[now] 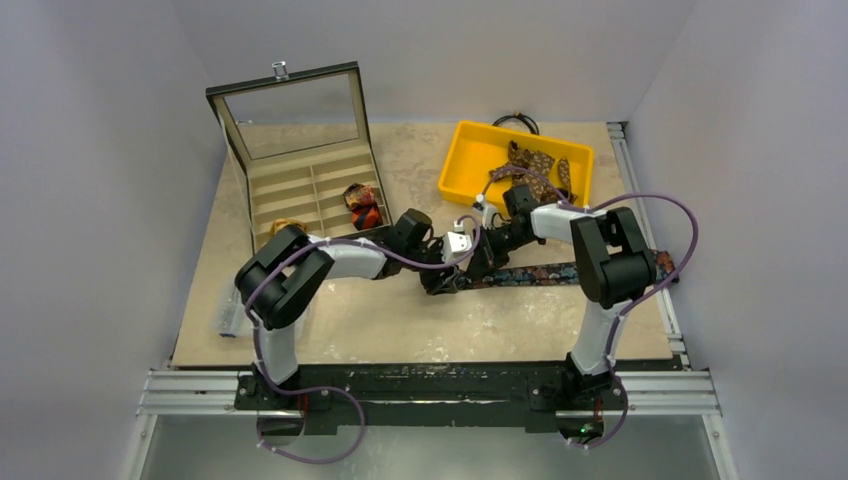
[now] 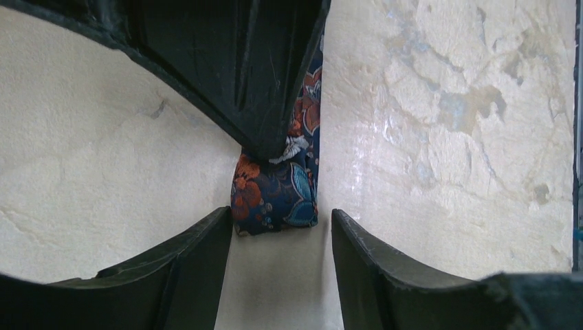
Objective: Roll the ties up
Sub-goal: Roll the tie at the center of the board.
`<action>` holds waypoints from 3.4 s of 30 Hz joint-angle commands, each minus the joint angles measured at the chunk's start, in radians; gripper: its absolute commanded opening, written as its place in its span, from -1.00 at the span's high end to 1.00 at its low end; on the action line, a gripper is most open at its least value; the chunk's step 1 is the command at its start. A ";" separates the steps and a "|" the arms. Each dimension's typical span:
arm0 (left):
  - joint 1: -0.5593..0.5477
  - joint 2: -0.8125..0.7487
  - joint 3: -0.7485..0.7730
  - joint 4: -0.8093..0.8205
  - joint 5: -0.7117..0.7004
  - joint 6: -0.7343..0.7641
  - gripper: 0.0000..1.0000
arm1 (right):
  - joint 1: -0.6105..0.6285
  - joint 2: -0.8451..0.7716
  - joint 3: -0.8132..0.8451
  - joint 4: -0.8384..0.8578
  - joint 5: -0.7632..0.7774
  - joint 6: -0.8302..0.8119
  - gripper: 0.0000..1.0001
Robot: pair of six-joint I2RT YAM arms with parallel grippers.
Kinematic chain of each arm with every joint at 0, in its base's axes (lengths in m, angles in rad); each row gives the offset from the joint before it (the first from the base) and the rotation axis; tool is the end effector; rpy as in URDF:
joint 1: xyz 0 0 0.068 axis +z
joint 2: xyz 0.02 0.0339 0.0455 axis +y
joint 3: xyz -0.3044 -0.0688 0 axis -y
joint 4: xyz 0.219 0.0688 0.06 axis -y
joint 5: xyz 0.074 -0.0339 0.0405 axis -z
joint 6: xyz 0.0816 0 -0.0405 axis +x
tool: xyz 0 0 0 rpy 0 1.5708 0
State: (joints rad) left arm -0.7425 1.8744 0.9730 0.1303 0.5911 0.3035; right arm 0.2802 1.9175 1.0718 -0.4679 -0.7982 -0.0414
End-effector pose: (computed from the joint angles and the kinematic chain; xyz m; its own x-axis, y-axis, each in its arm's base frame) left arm 0.2607 -0.3010 0.1707 -0.2342 0.5518 -0.8004 0.9702 0.1851 -0.1563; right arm 0.3172 0.1521 0.1490 -0.9134 -0.2929 -0.2828 -0.4062 0.6088 0.6814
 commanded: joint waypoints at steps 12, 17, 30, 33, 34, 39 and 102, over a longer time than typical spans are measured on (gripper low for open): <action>-0.046 0.079 0.025 0.079 -0.142 -0.086 0.45 | 0.003 -0.070 -0.052 0.062 0.127 -0.042 1.00; -0.053 0.010 -0.092 0.065 -0.173 0.034 0.61 | 0.003 -0.058 -0.003 0.035 0.042 -0.035 0.90; -0.111 0.006 -0.128 0.067 -0.289 0.120 0.59 | -0.040 -0.104 -0.046 0.011 -0.168 0.162 0.11; -0.124 0.005 -0.133 0.075 -0.301 0.134 0.57 | -0.038 -0.077 -0.039 0.009 -0.176 0.162 0.11; -0.127 0.006 -0.132 0.075 -0.308 0.138 0.57 | -0.037 -0.068 -0.036 0.008 -0.176 0.160 0.11; -0.139 0.014 -0.129 0.079 -0.322 0.161 0.57 | -0.023 -0.033 -0.026 0.029 -0.178 0.162 0.11; -0.121 0.051 -0.097 0.021 -0.314 0.024 0.50 | -0.055 -0.137 -0.023 -0.110 -0.077 0.066 0.12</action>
State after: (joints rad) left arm -0.8539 1.8771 0.8623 0.4080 0.3706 0.2893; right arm 0.2207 1.8484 1.1042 -0.6296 -0.8276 -0.0620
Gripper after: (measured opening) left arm 0.331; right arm 0.429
